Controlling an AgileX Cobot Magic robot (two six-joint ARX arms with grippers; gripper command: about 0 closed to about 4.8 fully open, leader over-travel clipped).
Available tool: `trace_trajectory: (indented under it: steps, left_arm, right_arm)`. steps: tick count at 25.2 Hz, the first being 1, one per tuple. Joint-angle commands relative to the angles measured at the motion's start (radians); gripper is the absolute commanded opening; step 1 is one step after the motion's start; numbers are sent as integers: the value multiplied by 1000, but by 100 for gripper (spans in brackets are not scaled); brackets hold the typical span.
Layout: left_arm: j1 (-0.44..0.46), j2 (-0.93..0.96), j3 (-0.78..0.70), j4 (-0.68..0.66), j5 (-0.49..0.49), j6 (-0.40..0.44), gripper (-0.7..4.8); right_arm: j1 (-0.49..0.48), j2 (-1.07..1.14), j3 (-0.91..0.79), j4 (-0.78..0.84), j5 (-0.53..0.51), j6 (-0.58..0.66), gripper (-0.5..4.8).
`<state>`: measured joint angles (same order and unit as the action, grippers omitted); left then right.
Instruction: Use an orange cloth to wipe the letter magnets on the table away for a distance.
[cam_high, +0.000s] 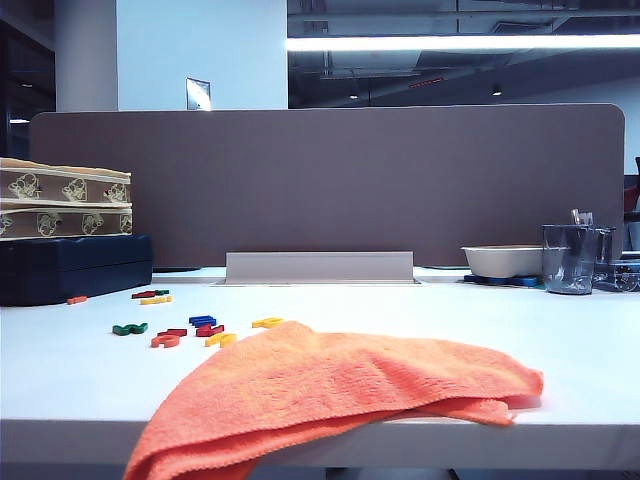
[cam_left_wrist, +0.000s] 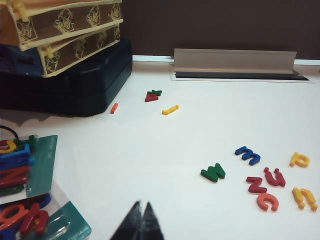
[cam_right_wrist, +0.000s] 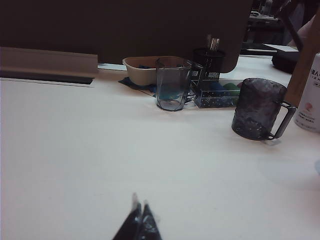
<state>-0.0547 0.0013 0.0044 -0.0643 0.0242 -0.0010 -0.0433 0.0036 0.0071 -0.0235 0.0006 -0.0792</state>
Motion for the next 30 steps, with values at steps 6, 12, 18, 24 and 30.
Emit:
trace_trajectory:
  steps: [6,12,18,24,30]
  left_arm:
    - [0,0,2,14,6,-3,-5]
    - [0,0,2,26,6,-3,-5]
    - [0,0,21,171,6,2,-3]
    - [0,1,96,169,48,39,-2]
    - [0,33,137,167,164,57,-1]
  right_arm:
    - [0,-4,-8,17,3,1,-5]
    - [0,-4,-8,16,3,1,-5]
    - [0,-4,-8,16,3,1,-5]
    - [0,-4,-8,17,3,1,-5]
    - [0,-4,-8,17,4,1,-5]
